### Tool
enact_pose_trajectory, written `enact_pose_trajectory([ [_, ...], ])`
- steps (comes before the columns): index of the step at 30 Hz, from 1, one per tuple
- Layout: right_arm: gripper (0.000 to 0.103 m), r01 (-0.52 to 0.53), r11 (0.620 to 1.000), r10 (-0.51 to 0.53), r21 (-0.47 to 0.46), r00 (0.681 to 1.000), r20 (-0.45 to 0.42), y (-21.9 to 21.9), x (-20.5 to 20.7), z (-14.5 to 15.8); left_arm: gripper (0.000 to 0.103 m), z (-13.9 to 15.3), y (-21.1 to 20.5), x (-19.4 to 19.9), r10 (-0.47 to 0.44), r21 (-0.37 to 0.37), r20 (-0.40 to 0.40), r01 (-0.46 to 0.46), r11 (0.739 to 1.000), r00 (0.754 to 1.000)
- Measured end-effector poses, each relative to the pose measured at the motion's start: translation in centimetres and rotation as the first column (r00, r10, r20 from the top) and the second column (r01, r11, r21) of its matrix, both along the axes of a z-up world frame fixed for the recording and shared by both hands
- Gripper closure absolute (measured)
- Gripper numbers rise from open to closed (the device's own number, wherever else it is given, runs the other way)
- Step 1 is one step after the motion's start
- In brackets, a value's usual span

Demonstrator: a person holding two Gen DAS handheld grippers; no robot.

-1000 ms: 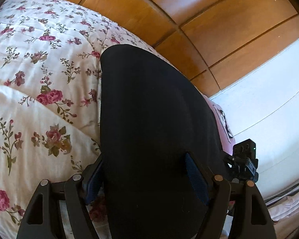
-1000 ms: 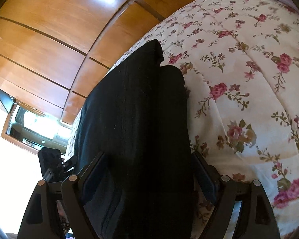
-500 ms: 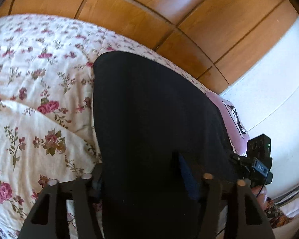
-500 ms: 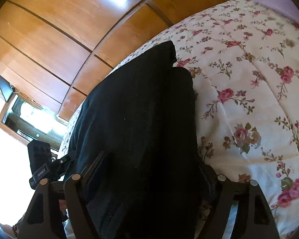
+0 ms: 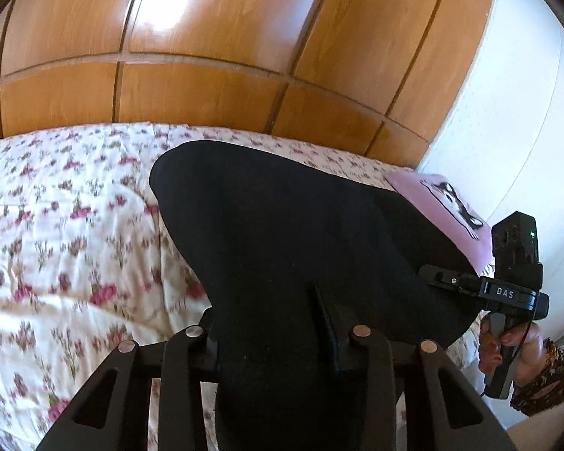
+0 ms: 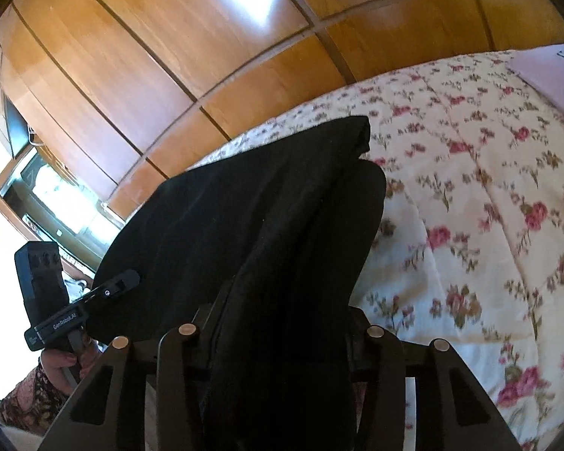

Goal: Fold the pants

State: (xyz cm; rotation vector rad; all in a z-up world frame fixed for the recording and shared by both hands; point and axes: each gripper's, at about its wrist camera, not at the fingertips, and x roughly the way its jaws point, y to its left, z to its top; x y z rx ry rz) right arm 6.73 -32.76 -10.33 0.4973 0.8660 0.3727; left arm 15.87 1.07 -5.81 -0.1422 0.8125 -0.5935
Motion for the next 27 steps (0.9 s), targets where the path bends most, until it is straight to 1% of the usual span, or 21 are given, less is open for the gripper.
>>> enact_pose_trajectory([
  [2, 0.057, 0.003, 1.000, -0.004, 0.005, 1.000, 0.022, -0.1, 1.0, 0.5, 0.065, 0.5, 0.0, 1.0, 0.015, 0.007, 0.017, -0.015, 1.000, 1.000],
  [6, 0.057, -0.005, 1.000, 0.007, -0.026, 0.998, 0.069, 0.6, 4.3, 1.7, 0.065, 1.0, -0.1, 4.3, 0.066, 0.002, 0.029, -0.066, 0.998, 0.997],
  [10, 0.057, -0.003, 0.998, 0.011, -0.061, 0.992, 0.127, 1.1, 8.7, 2.7, 0.065, 1.2, -0.3, 8.8, 0.128, -0.007, 0.041, -0.128, 0.992, 0.991],
  [15, 0.057, 0.014, 0.997, 0.000, -0.081, 0.987, 0.162, 1.0, 14.1, 2.7, 0.065, 0.6, -1.1, 14.0, 0.152, 0.023, 0.044, -0.153, 0.988, 0.987],
  [17, 0.057, 0.021, 0.995, -0.005, -0.097, 0.987, 0.162, 1.0, 16.4, 2.3, 0.065, -0.2, -1.2, 15.8, 0.158, 0.029, 0.037, -0.159, 0.987, 0.987],
  [20, 0.057, 0.035, 0.996, -0.022, -0.086, 0.989, 0.148, 0.6, 18.7, 1.2, 0.065, -1.8, -1.9, 18.3, 0.159, 0.055, 0.020, -0.160, 0.986, 0.987],
  [23, 0.057, 0.061, 0.994, -0.049, -0.095, 0.991, 0.128, 0.2, 20.7, -0.3, 0.064, -3.0, -2.0, 19.4, 0.144, 0.081, 0.048, -0.148, 0.986, 0.988],
  [25, 0.057, 0.076, 0.993, -0.065, -0.095, 0.991, 0.116, -0.2, 21.6, -1.3, 0.061, -3.8, -1.5, 19.8, 0.126, 0.056, 0.057, -0.129, 0.990, 0.990],
  [27, 0.057, 0.086, 0.994, -0.078, -0.074, 0.992, 0.099, -0.9, 22.0, -2.4, 0.056, -4.6, -1.0, 19.8, 0.113, 0.043, 0.066, -0.116, 0.992, 0.991],
])
